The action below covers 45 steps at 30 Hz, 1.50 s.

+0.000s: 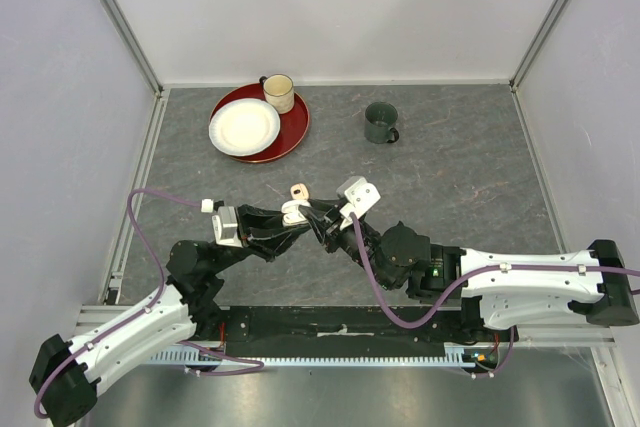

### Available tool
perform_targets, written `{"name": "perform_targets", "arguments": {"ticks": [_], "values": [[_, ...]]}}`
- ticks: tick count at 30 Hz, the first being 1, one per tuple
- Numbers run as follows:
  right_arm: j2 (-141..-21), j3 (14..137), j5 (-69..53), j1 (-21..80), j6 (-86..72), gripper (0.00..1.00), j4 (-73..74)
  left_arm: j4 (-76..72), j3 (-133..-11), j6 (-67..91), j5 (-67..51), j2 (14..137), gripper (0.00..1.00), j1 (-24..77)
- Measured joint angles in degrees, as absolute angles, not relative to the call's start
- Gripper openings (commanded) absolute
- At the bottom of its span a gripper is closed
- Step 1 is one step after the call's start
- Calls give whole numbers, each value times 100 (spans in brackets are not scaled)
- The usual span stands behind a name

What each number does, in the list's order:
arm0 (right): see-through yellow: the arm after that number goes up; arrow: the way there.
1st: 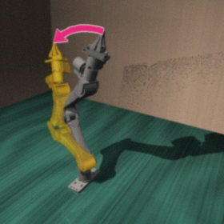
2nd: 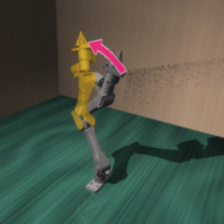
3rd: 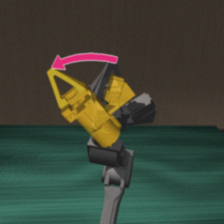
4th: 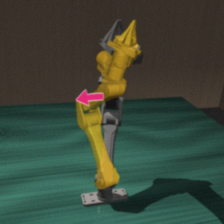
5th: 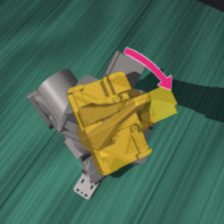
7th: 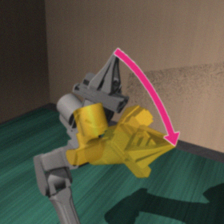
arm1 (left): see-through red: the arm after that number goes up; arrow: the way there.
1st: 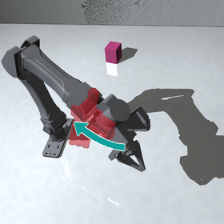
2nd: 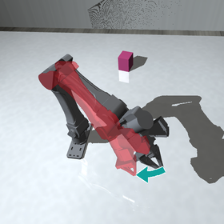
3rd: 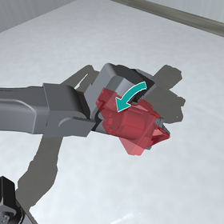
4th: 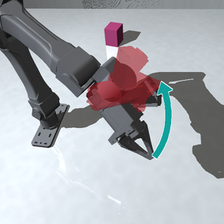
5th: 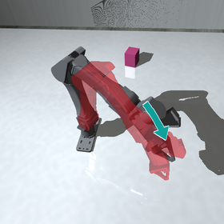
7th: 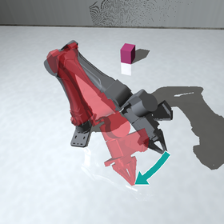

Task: Insert the wireless bluetooth earbuds into the charging case
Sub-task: Place the earbud in the charging case.

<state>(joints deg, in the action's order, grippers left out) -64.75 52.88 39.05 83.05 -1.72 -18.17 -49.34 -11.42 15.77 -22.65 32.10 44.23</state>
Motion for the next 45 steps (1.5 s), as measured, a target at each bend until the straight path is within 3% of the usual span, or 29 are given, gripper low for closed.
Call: {"name": "perform_targets", "arguments": {"ticks": [41, 45], "values": [[-6683, 5513, 4064, 8578, 427, 0, -1317, -4794, -1131, 1546, -1933, 3107, 2, 4464], [-6683, 5513, 4082, 8580, 401, 8, -1313, -4797, -1131, 1540, -1931, 3098, 2, 4471]]}}
